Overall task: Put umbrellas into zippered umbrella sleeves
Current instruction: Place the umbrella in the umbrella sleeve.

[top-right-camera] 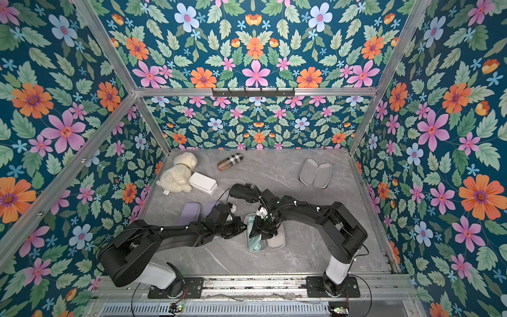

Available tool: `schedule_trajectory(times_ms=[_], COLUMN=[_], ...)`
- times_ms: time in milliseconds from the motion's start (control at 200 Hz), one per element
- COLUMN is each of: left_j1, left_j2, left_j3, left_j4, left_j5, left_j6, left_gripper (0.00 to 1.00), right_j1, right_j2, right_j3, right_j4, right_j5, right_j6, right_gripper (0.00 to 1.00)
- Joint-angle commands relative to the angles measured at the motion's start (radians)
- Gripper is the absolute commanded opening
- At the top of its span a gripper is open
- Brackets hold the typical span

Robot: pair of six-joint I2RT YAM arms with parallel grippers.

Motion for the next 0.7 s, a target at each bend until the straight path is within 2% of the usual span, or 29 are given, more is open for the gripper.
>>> schedule_trajectory(times_ms=[0,80,195,455,695], left_j1=[0.000,0.000,-0.003,-0.022,-0.038], left_j2=[-0.001,0.001,0.008,0.003,0.001], left_j3=[0.000,0.000,0.003,-0.010,-0.008], left_j4=[0.027,0.036,0.057,0.068,0.060], left_j5=[-0.023,-0.029,-0.025,-0.023,-0.025], left_j6=[0.004,0.006,0.017,0.031,0.047], left_gripper=[0.00,0.00,0.00,0.00,0.00], right_j1=[0.007,0.015,0.029,-0.036,-0.139], right_j2=[-0.101,-0.165,-0.194,0.035,0.169], right_j3=[-0.014,-0.054,-0.111,0.017,0.101], right_j4=[-0.090,-0.168,-0.144,-0.164,-0.211], right_j5=[-0.076,-0.131,-0.232,-0.342,-0.262], right_j6=[-0.008,-0.041,-0.068,-0.258,-0.321], right_gripper=[0.18,0.18,0.18,0.14,0.12])
